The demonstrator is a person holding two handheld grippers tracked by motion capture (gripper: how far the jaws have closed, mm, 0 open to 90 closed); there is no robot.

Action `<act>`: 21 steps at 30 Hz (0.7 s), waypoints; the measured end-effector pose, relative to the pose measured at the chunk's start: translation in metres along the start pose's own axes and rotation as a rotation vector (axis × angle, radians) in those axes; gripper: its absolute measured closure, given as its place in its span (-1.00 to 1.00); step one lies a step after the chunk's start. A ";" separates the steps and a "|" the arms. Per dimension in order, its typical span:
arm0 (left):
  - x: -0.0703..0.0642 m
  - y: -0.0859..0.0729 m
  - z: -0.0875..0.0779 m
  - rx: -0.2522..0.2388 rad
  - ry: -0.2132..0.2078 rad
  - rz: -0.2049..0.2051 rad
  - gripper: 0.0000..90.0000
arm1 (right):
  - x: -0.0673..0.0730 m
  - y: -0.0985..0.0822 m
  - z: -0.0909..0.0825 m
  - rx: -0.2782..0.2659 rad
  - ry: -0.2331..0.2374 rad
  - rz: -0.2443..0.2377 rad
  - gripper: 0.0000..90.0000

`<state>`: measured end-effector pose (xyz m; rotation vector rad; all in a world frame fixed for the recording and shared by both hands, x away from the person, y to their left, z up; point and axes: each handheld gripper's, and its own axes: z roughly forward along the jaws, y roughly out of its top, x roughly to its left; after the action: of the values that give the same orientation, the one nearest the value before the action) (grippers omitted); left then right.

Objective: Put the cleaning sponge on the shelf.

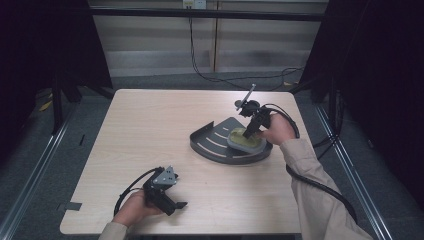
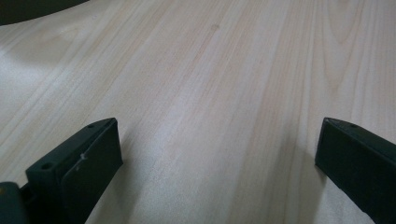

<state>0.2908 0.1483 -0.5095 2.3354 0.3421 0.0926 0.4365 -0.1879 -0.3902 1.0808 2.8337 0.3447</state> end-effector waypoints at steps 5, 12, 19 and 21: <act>0.000 0.000 0.000 0.001 0.001 -0.001 -1.00 | -0.005 -0.004 0.004 -0.019 0.003 0.018 0.56; 0.000 0.000 0.000 -0.001 0.002 -0.001 -1.00 | -0.012 -0.008 0.009 -0.027 0.004 0.049 0.56; 0.000 0.000 0.000 0.000 0.002 -0.002 -1.00 | -0.015 -0.009 0.012 -0.046 -0.001 0.070 0.56; 0.000 0.000 0.000 0.000 0.002 -0.001 -1.00 | -0.016 -0.011 0.013 -0.046 -0.003 0.078 0.56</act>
<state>0.2907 0.1482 -0.5096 2.3348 0.3443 0.0947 0.4435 -0.2036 -0.4055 1.1842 2.7721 0.4126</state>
